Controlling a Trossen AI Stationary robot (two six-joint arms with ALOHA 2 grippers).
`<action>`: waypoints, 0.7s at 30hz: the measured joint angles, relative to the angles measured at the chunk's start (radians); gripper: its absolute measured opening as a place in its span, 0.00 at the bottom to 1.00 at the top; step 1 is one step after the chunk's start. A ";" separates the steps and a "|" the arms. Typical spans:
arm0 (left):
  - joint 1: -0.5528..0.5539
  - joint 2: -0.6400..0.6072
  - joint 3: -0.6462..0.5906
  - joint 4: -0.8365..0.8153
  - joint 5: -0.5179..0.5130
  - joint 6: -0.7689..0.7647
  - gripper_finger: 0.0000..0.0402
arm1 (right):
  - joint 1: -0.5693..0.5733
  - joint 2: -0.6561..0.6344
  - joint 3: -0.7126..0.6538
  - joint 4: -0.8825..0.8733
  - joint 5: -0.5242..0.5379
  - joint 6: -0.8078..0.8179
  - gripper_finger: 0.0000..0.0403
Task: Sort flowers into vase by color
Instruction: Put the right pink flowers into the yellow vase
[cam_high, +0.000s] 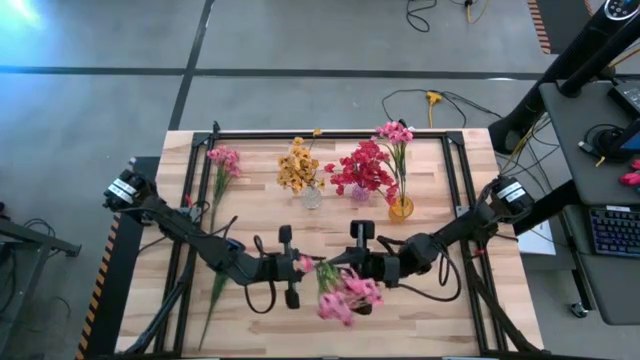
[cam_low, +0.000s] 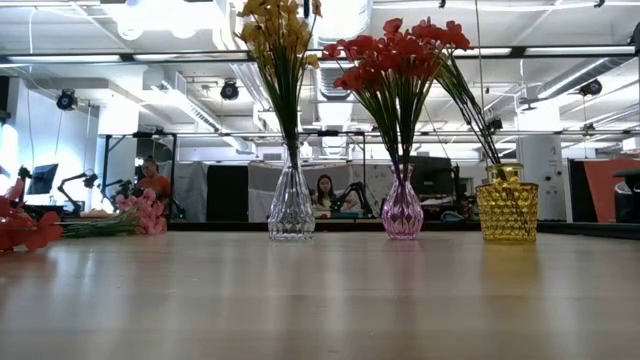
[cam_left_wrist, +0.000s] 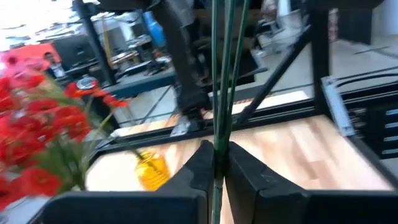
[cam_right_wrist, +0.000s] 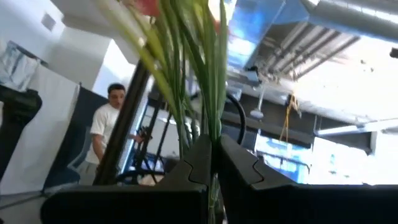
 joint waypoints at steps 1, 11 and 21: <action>-0.001 -0.003 0.000 -0.014 -0.017 -0.004 0.03 | 0.000 -0.003 0.000 -0.015 0.008 0.011 0.03; -0.002 -0.074 -0.001 -0.261 -0.066 -0.104 0.02 | 0.001 -0.026 -0.002 -0.152 0.168 0.136 0.06; -0.006 -0.144 -0.001 -0.368 -0.081 -0.149 0.02 | 0.003 -0.112 -0.003 -0.395 0.284 0.222 0.36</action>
